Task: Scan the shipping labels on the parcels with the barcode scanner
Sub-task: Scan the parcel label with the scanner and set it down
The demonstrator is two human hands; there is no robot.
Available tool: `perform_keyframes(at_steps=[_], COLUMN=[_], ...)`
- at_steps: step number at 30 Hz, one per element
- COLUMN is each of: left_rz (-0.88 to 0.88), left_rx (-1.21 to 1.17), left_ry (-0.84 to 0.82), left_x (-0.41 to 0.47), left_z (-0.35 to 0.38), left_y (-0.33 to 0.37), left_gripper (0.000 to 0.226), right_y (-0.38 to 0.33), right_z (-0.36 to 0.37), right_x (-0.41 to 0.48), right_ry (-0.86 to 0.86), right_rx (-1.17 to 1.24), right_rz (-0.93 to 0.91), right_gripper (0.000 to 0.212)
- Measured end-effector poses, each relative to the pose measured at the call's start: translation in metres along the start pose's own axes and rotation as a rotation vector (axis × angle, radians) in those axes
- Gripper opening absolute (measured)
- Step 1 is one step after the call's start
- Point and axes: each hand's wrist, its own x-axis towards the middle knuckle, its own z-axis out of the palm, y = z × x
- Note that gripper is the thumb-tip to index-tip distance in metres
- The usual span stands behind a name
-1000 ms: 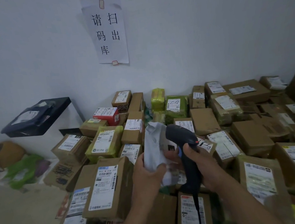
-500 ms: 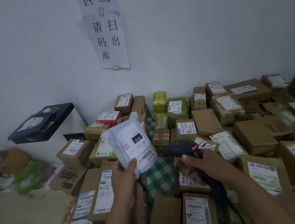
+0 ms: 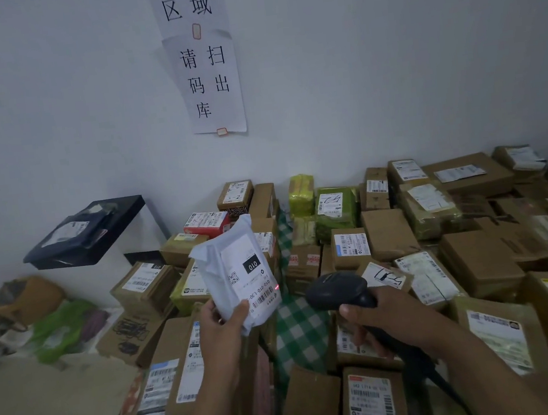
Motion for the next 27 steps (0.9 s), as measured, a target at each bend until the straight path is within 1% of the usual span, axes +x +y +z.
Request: perform_keyframes(at_steps=[3,6,10,13,17,19,21,23,25,27], left_rz=[0.015,0.034,0.024,0.043,0.152,0.188,0.171,0.114,0.085,0.108], left_rx=[0.012,0.026,0.07,0.143,0.363,0.469,0.577,0.68,0.774,0.878], left_ry=[-0.014,-0.024,-0.031,-0.025,-0.017,-0.046,-0.063,-0.056,-0.063,-0.066], left_x=[0.002,0.003,0.005,0.007,-0.002,-0.005,-0.006,-0.004,0.001,0.01], left_z=[0.002,0.007,0.013,0.02,0.043,0.055,0.067,0.074,0.079,0.082], left_y=[0.0,0.0,-0.005,-0.009,-0.018,-0.029,-0.038,-0.049,-0.06,-0.075], left_gripper=[0.049,0.045,0.051,0.052,0.054,0.05,0.048,0.05,0.052,0.056], right_y=[-0.001,-0.001,0.001,0.004,0.015,0.021,0.024,0.025,0.029,0.034], right_z=[0.0,-0.002,-0.006,-0.008,-0.014,-0.019,-0.023,-0.026,-0.027,-0.026], right_x=[0.001,0.001,0.004,0.007,0.019,0.026,0.028,0.028,0.028,0.031], right_ry=[-0.019,-0.027,-0.032,0.02,0.144,0.183,0.212,0.243,0.26,0.265], right_rx=[-0.002,0.01,0.028,0.018,0.011,0.075,0.168,0.207,0.187,0.146], right_rz=[0.011,0.007,0.012,0.013,0.073,0.096,0.096,0.101,0.126,0.159], right_gripper=[0.033,0.033,0.035,0.038,0.026,0.025,0.025,0.024,0.023,0.028])
